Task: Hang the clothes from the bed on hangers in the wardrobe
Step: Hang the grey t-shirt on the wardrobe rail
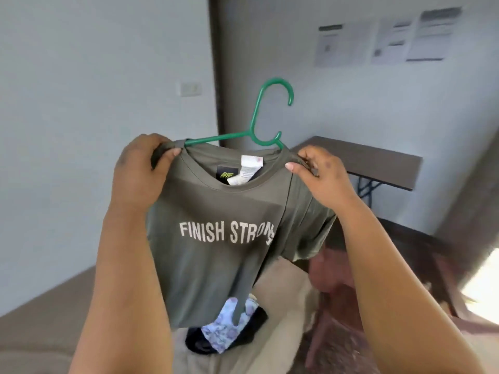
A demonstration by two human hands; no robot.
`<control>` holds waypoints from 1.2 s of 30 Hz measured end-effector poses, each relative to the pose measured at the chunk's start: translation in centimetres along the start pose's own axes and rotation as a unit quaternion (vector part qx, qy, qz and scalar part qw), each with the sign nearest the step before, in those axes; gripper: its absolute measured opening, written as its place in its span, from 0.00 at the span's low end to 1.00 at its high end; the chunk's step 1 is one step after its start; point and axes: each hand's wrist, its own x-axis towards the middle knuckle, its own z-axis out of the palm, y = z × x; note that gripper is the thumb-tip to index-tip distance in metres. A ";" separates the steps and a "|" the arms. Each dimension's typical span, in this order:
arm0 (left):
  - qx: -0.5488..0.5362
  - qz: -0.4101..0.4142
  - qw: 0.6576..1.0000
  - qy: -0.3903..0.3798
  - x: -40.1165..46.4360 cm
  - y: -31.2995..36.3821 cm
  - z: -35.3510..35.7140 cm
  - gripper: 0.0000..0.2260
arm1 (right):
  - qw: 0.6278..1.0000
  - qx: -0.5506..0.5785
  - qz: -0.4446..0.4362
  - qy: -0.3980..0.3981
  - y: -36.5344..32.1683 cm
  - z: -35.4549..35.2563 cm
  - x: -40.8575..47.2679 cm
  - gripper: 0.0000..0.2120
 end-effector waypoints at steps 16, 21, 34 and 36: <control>-0.333 0.192 0.890 -0.245 -5.7 38.8 18.9 0.05 | 0.904 -0.318 0.253 0.131 6.3 -38.7 -23.9 0.09; -0.387 0.220 0.837 -0.320 -7.4 49.6 24.7 0.08 | 0.862 -0.357 0.297 0.203 9.9 -48.7 -26.2 0.08; -0.439 0.250 0.814 -0.287 -2.3 75.7 43.9 0.08 | 0.741 -0.475 0.379 0.285 27.9 -72.3 -24.1 0.09; -0.450 0.256 0.809 -0.280 -0.3 79.2 46.6 0.08 | 0.752 -0.481 0.327 0.312 30.7 -75.4 -23.5 0.05</control>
